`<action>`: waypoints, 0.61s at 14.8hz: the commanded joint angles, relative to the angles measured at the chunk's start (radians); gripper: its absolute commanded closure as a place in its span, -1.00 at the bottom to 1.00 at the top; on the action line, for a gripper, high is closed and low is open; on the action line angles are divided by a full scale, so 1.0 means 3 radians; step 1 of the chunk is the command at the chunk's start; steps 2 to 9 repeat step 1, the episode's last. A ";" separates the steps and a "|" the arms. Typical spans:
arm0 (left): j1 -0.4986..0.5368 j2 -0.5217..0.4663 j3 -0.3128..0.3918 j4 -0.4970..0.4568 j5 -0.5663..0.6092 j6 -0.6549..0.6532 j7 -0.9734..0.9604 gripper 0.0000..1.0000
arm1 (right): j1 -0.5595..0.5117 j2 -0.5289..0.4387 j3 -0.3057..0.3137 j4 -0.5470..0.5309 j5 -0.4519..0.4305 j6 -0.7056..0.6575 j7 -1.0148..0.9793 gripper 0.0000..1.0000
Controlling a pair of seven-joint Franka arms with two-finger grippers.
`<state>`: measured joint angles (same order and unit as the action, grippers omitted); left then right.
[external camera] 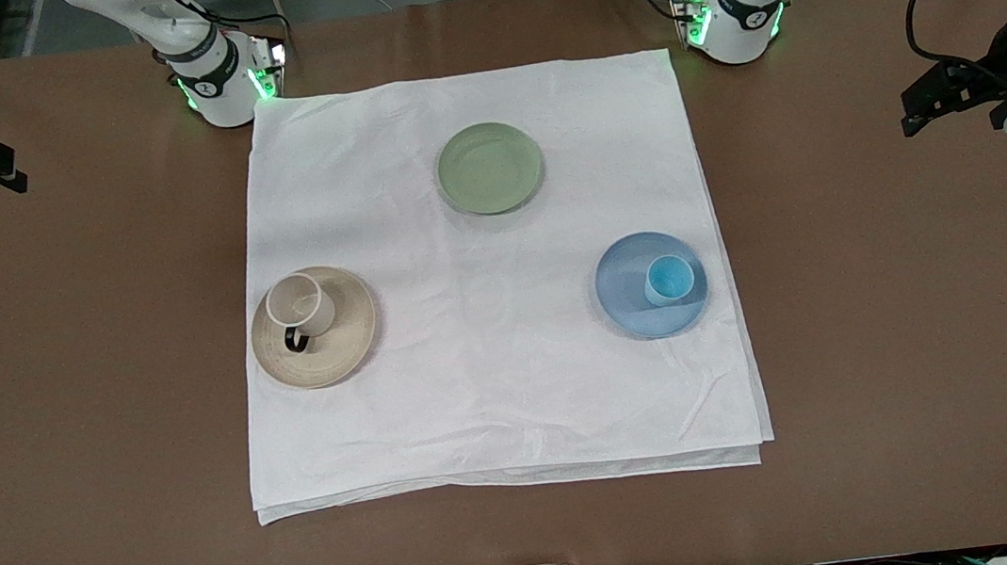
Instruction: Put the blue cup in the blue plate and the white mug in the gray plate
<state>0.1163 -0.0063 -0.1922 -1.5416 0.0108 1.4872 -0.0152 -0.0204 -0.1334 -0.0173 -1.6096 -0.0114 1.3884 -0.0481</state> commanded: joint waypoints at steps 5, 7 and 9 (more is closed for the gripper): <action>0.0001 -0.0046 -0.0019 0.0015 0.0076 -0.0028 0.0020 -1.00 | -0.0014 -0.0072 0.0027 -0.0126 -0.0059 0.0051 0.0048 -1.00; 0.0001 -0.0046 -0.0019 0.0015 0.0076 -0.0028 0.0020 -1.00 | -0.0014 -0.0072 0.0027 -0.0126 -0.0059 0.0051 0.0048 -1.00; 0.0001 -0.0046 -0.0019 0.0015 0.0076 -0.0028 0.0020 -1.00 | -0.0014 -0.0072 0.0027 -0.0126 -0.0059 0.0051 0.0048 -1.00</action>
